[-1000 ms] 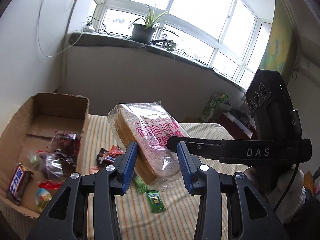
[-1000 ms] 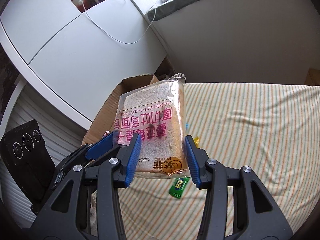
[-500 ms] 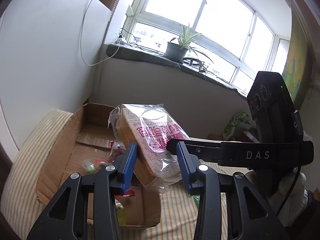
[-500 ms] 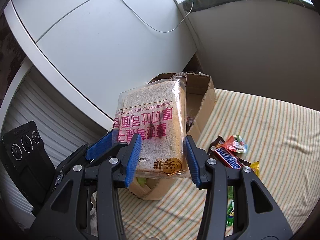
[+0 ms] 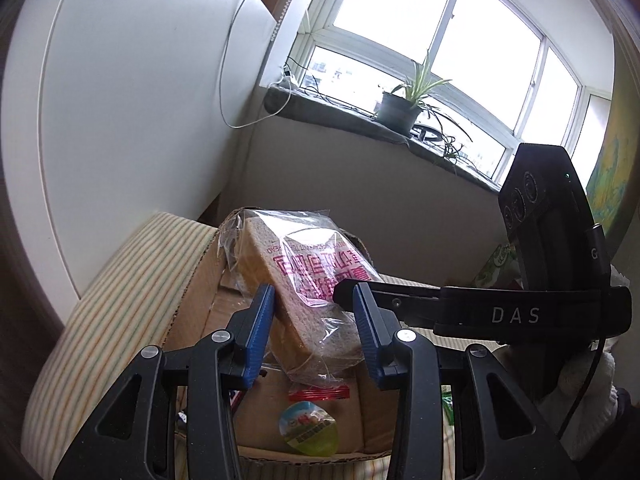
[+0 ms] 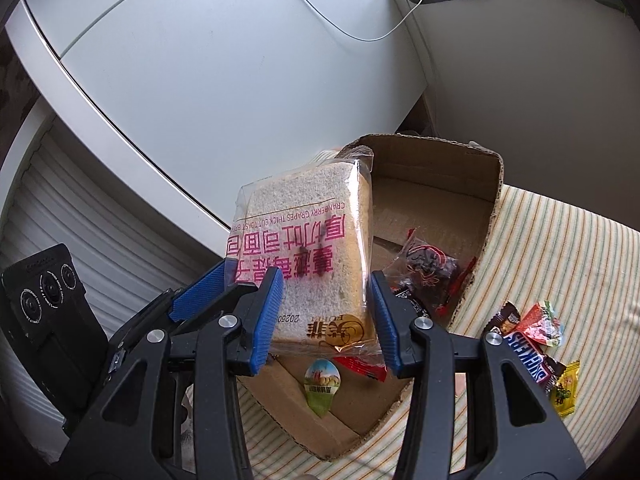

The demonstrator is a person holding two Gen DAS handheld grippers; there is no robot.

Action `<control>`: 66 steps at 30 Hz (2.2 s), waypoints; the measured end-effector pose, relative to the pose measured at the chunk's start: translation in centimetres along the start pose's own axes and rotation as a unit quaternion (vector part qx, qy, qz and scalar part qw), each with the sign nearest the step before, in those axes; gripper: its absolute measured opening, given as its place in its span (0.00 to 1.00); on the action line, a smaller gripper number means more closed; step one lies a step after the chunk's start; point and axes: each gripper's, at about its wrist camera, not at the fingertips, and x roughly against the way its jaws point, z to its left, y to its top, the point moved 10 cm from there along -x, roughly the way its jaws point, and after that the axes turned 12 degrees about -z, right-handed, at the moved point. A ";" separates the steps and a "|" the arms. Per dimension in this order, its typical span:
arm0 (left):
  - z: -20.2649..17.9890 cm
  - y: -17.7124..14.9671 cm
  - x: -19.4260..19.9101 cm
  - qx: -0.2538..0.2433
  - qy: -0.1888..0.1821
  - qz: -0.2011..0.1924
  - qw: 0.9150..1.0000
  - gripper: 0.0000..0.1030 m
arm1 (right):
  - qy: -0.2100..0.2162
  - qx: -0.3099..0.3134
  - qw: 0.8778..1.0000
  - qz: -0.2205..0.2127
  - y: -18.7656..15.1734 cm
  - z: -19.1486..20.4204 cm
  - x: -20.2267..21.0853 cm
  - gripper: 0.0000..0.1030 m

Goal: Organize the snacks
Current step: 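Lift the bread loaf with both tools, lower it into the box, release, then grasp dark green candy with right tool while left tool grasps light green candy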

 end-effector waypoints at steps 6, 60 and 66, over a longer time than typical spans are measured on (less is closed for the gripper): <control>1.2 0.0 -0.1 0.003 0.009 0.004 1.000 0.37 | -0.001 0.006 1.000 0.007 0.3 0.1 -0.7 0.46; -12.2 -6.4 -1.4 -0.059 -0.108 0.095 0.988 0.34 | -0.224 0.051 0.973 0.030 -12.1 -12.8 10.8 0.44; -13.9 -8.4 -2.2 -0.078 -0.108 0.122 0.984 0.34 | -0.239 0.078 0.968 0.026 -12.6 -12.9 11.6 0.26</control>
